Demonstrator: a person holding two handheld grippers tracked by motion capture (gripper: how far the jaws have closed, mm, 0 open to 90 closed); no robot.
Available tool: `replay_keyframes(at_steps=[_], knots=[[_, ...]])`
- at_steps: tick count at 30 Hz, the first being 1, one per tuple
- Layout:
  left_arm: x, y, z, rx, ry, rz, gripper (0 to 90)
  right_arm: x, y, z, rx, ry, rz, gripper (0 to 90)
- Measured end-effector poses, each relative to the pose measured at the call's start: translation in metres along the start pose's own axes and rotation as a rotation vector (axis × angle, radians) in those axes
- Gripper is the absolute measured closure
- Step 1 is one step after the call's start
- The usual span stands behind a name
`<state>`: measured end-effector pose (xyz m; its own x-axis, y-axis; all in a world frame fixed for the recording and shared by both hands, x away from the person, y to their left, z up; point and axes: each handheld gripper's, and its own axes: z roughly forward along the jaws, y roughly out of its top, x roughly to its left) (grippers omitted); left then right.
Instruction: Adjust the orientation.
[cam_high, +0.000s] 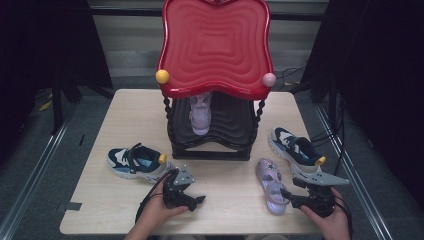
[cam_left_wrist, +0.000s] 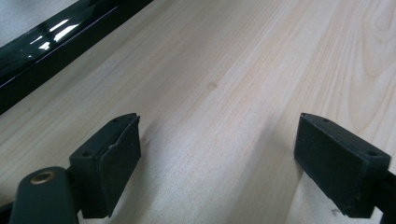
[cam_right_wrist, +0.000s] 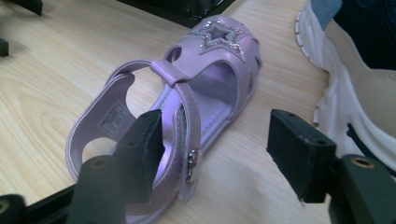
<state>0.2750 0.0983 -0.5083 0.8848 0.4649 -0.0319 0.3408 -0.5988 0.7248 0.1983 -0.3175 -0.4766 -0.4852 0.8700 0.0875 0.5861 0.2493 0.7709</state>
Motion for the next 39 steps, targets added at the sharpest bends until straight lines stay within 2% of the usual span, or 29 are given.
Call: replay_keyframes(at_steps=[4, 6, 7, 9, 18, 21, 23, 24, 28, 34, 39], knots=[[0.000, 0.000, 0.000, 0.004, 0.001, 0.002, 14.2, 0.000, -0.001, -0.001, -0.007, -0.002, 0.006, 41.2], [0.000, 0.000, 0.000, 0.003, 0.001, 0.002, 14.2, 0.000, -0.001, 0.000, -0.007, -0.006, -0.004, 43.5], [0.000, 0.000, 0.000, 0.004, 0.001, 0.002, 14.2, 0.002, 0.000, -0.001, -0.005, -0.028, -0.024, 46.4], [0.000, 0.000, 0.000, 0.003, 0.000, 0.002, 14.2, 0.002, 0.000, -0.001, -0.003, -0.037, -0.032, 46.5], [0.001, 0.001, 0.001, 0.000, -0.001, 0.005, 14.2, 0.004, -0.005, 0.005, -0.059, -0.016, 0.012, 55.5], [0.001, 0.001, 0.001, -0.001, 0.000, 0.006, 14.2, 0.006, -0.006, 0.010, -0.066, -0.027, 0.001, 58.9], [0.001, 0.001, 0.001, -0.001, -0.001, 0.006, 14.2, 0.007, -0.007, 0.013, -0.076, -0.031, 0.013, 60.7], [0.001, 0.001, 0.001, -0.001, -0.001, 0.006, 14.2, 0.008, -0.009, 0.015, -0.089, -0.042, 0.026, 61.9], [0.001, 0.001, 0.001, -0.001, -0.001, 0.006, 14.2, 0.008, -0.011, 0.016, -0.110, -0.075, 0.023, 67.0], [0.001, 0.001, 0.001, 0.001, -0.004, 0.004, 14.2, 0.005, -0.013, 0.018, -0.107, -0.084, 0.034, 74.3], [0.001, 0.001, 0.001, 0.001, -0.004, 0.003, 14.2, 0.004, -0.011, 0.017, -0.097, -0.082, 0.003, 80.1]])
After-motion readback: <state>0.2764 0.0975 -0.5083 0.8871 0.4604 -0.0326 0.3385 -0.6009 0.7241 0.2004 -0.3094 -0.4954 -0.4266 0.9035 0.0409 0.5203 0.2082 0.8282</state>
